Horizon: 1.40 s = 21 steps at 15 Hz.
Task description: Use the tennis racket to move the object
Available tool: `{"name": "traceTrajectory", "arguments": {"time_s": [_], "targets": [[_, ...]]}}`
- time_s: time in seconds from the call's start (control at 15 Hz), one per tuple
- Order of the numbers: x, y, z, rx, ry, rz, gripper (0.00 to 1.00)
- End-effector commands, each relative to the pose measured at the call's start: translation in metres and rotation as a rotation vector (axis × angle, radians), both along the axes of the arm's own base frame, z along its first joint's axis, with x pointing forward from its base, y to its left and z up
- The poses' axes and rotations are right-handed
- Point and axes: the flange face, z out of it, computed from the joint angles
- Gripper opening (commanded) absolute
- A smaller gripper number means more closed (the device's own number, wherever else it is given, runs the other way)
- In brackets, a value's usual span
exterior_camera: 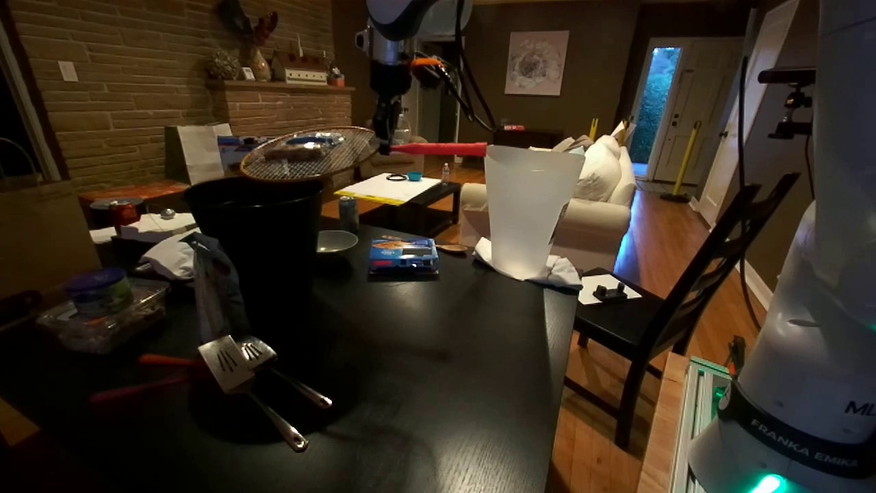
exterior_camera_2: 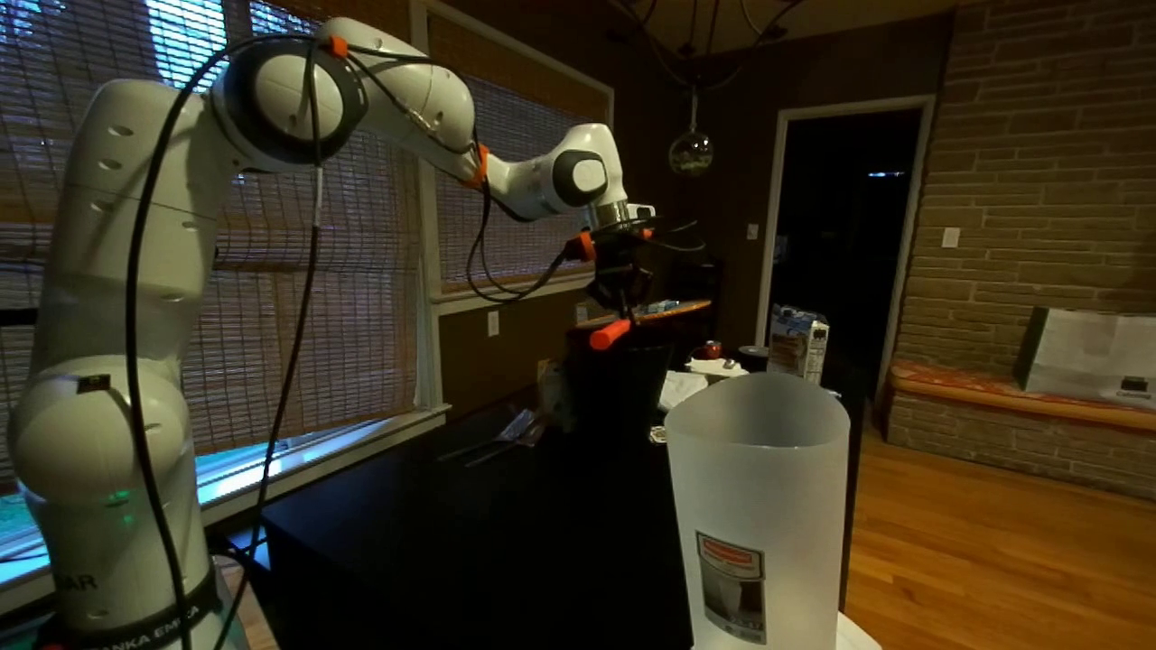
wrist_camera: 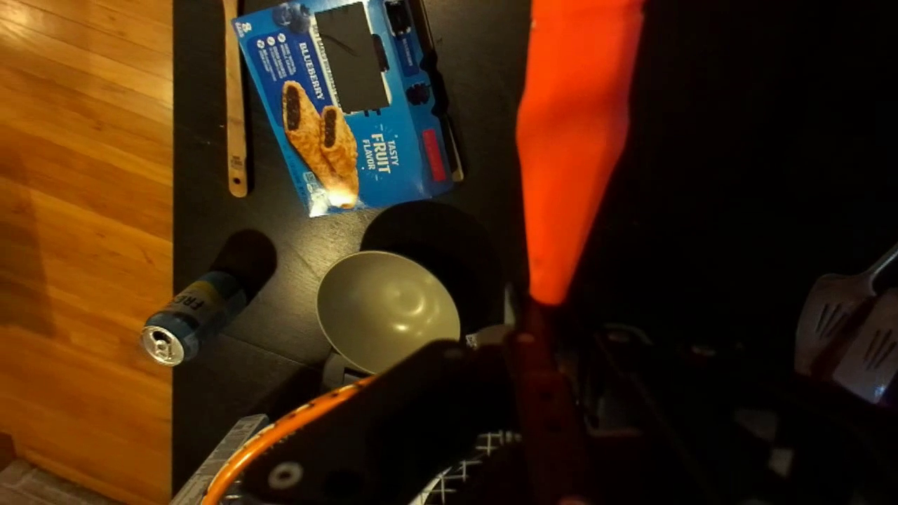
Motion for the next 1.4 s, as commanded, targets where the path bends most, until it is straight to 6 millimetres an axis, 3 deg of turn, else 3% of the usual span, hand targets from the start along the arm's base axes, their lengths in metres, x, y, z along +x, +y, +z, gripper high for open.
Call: {"name": "traceTrajectory", "arguments": {"time_s": [0.0,0.6,1.33], "targets": [[0.019,0.005,0.010,-0.053,0.001,-0.019,0.03],[0.041,0.012,0.012,-0.145,0.014,-0.001,0.03],[0.042,0.009,0.026,-0.179,0.001,0.007,0.03]]}}
